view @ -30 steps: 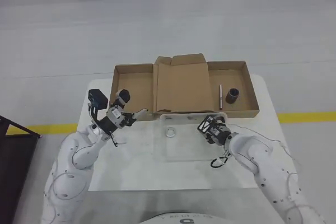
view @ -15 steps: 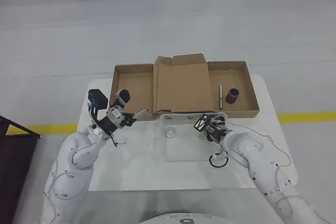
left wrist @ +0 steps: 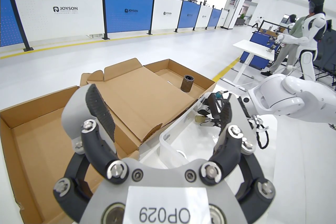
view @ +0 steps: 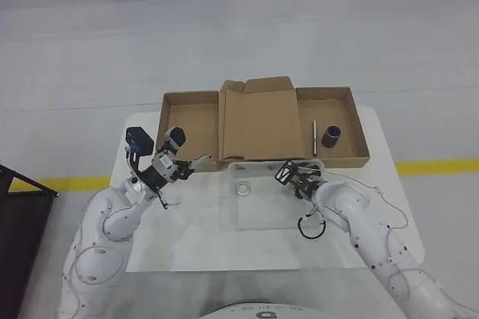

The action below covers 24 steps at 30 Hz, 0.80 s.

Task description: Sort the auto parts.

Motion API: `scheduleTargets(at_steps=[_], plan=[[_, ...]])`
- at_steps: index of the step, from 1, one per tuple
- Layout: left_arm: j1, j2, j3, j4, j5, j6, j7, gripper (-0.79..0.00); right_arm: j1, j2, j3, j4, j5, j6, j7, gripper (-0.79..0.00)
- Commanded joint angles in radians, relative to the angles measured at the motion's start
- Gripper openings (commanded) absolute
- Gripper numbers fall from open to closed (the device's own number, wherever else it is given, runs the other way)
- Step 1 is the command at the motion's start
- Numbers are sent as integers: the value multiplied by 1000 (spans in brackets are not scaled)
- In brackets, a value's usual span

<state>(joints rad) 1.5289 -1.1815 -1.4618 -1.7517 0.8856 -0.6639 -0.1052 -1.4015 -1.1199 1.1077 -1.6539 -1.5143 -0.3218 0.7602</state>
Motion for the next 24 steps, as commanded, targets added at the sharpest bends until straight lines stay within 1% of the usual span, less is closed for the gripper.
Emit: scheduleTargets(at_steps=[1, 3, 4, 8, 11, 13, 15, 17, 20, 22, 24], plan=[[0, 0, 0, 0, 0, 0, 0, 0, 4, -1, -1, 5, 4, -4, 4, -585], [0, 0, 0, 0, 0, 0, 0, 0, 7, -2, -1, 8, 5, -8, 8, -686], [0, 0, 0, 0, 0, 0, 0, 0, 7, -2, -1, 9, 5, -10, 8, -782], [0, 0, 0, 0, 0, 0, 0, 0, -1, -1, 13, -11, 36, -24, -15, -785], [0, 0, 0, 0, 0, 0, 0, 0, -33, 5, 60, -69, 140, -74, -62, -785], [0, 0, 0, 0, 0, 0, 0, 0, -64, 11, 107, -113, 251, -130, -97, -785], [0, 0, 0, 0, 0, 0, 0, 0, -97, 18, 157, -152, 393, -202, -127, -785], [0, 0, 0, 0, 0, 0, 0, 0, -125, 24, 209, -169, 583, -281, -157, -785], [0, 0, 0, 0, 0, 0, 0, 0, -152, 33, 266, -162, 897, -375, -148, -785], [0, 0, 0, 0, 0, 0, 0, 0, -152, 39, 283, -133, 1159, -400, -92, -785], [0, 0, 0, 0, 0, 0, 0, 0, -123, 48, 288, -93, 1403, -386, 15, -785]])
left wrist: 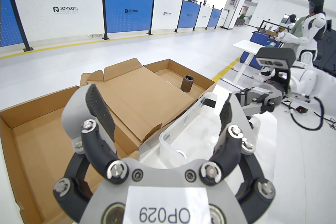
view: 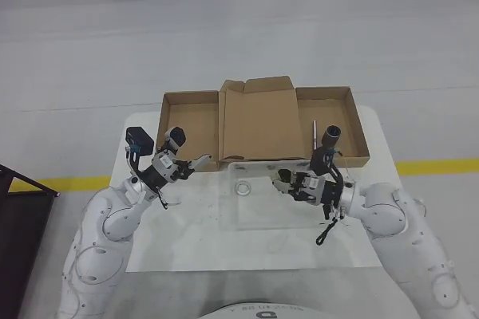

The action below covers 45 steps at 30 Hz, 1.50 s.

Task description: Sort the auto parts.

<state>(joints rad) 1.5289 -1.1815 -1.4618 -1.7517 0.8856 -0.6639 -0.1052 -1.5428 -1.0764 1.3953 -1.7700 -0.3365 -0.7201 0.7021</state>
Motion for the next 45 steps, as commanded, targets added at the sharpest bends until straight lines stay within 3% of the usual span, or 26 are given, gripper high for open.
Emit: scheduleTargets(at_steps=[1, 7, 10, 15, 37, 45], plan=[[0, 0, 0, 0, 0, 0, 0, 0, 41, 9, 3, 44, 321, 21, 130, -785], [0, 0, 0, 0, 0, 0, 0, 0, 150, 21, -28, 191, 851, 69, 425, -785], [0, 0, 0, 0, 0, 0, 0, 0, 198, 19, -48, 264, 1094, 146, 544, -785], [0, 0, 0, 0, 0, 0, 0, 0, 267, 11, -59, 382, 1284, 244, 642, -785], [0, 0, 0, 0, 0, 0, 0, 0, 298, -6, -61, 422, 1256, 240, 638, -785], [1, -1, 8, -11, 3, 20, 3, 0, 239, -2, -37, 276, 857, 88, 367, -785]])
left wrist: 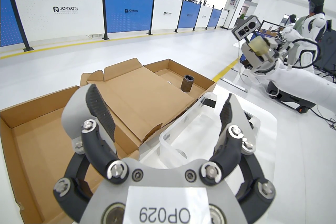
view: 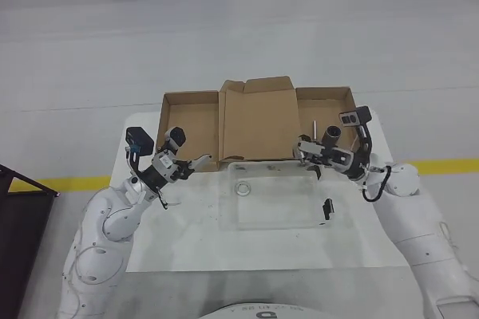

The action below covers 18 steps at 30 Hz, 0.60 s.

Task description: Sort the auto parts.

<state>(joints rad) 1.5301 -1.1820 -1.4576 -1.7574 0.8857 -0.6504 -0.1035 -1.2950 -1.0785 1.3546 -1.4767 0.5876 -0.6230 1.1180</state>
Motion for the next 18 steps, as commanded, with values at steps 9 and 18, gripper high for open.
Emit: scheduleTargets(at_steps=[9, 18], plan=[[28, 3, -27, -12, -22, 31, 65, 0, -34, 0, 6, -67, -117, 16, -130, -785], [111, 7, -134, 12, -110, 102, 164, 0, -26, -2, -2, -89, -207, 45, -195, -785]])
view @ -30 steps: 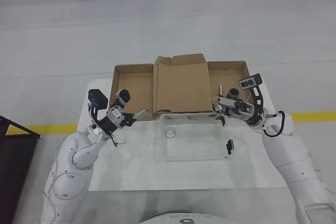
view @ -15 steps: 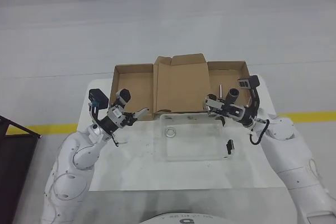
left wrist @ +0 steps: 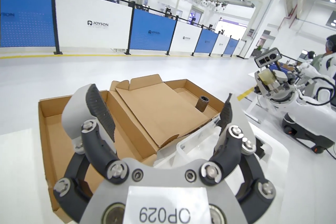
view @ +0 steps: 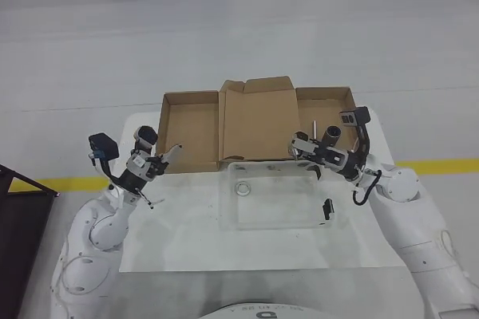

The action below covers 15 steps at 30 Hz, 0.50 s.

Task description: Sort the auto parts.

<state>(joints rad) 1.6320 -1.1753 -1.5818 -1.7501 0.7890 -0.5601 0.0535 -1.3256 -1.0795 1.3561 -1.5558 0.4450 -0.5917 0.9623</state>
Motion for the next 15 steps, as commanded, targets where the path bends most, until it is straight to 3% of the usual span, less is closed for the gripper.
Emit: scheduleTargets(at_steps=[1, 5, 9, 11, 15], plan=[[18, 0, -21, 7, -22, 16, 12, 0, 13, -5, -20, -28, -118, 37, -94, -785], [61, 3, -62, 19, -53, -2, 37, 0, 91, -34, -154, -72, -302, 124, -264, -785], [114, 2, -111, 25, -89, -25, 122, 0, 218, -73, -318, 5, -404, 195, -344, -785], [138, 2, -129, 23, -109, -86, 168, 0, 280, -96, -394, 65, -432, 218, -372, -785], [171, 4, -167, 12, -112, -296, 278, 0, 389, -148, -527, 191, -469, 251, -436, -785]])
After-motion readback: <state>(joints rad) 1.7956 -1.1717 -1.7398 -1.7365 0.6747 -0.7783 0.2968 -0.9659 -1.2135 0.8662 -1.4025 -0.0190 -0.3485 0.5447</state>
